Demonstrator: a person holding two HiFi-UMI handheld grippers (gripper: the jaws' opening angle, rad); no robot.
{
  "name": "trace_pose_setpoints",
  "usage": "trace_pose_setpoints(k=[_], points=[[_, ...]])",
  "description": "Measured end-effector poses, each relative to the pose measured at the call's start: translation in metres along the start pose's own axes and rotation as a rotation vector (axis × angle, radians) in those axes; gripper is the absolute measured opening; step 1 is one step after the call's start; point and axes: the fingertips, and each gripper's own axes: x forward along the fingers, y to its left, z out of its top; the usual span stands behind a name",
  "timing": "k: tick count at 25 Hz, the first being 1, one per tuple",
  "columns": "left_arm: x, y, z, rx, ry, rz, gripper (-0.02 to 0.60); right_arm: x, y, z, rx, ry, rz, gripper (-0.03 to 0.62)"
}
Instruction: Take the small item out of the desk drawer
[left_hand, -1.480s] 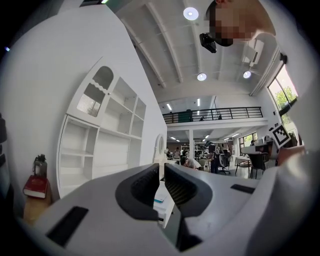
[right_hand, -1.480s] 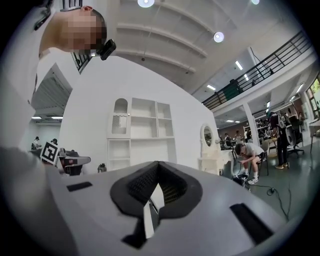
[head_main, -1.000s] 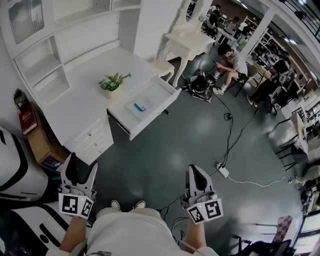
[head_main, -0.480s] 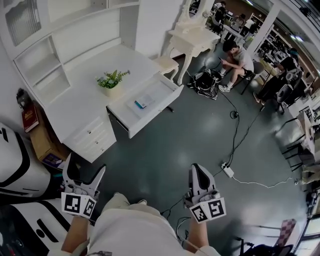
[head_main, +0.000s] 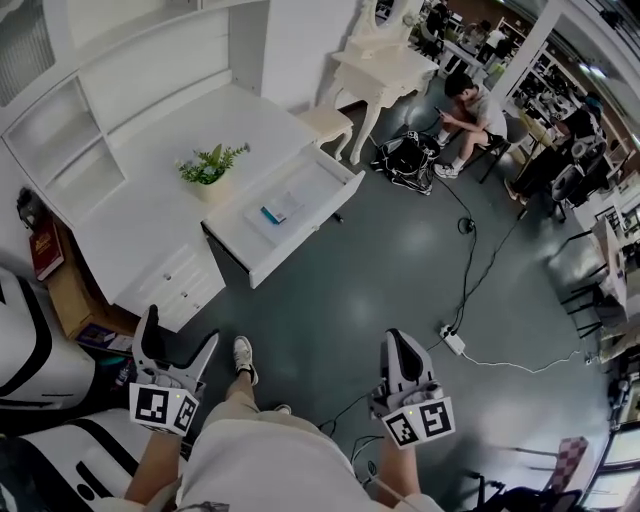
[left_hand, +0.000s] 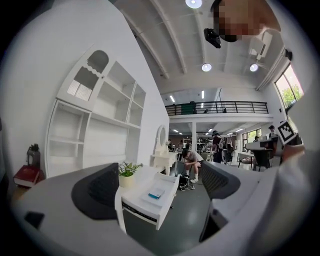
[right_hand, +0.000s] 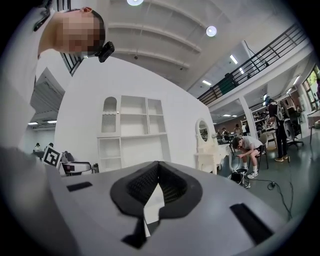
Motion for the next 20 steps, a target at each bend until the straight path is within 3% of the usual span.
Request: trace_pose_setpoints(k=[11, 20], points=[[0.149, 0.076, 0.009, -0.052, 0.002, -0.076, 0.499, 0.15, -0.024, 0.027, -0.052, 0.034, -0.055, 0.009], [0.217, 0.129, -0.006, -0.12, 0.039, -0.138, 0.499, 0.235, -0.008, 0.032, -0.11, 0.089, -0.078, 0.009]])
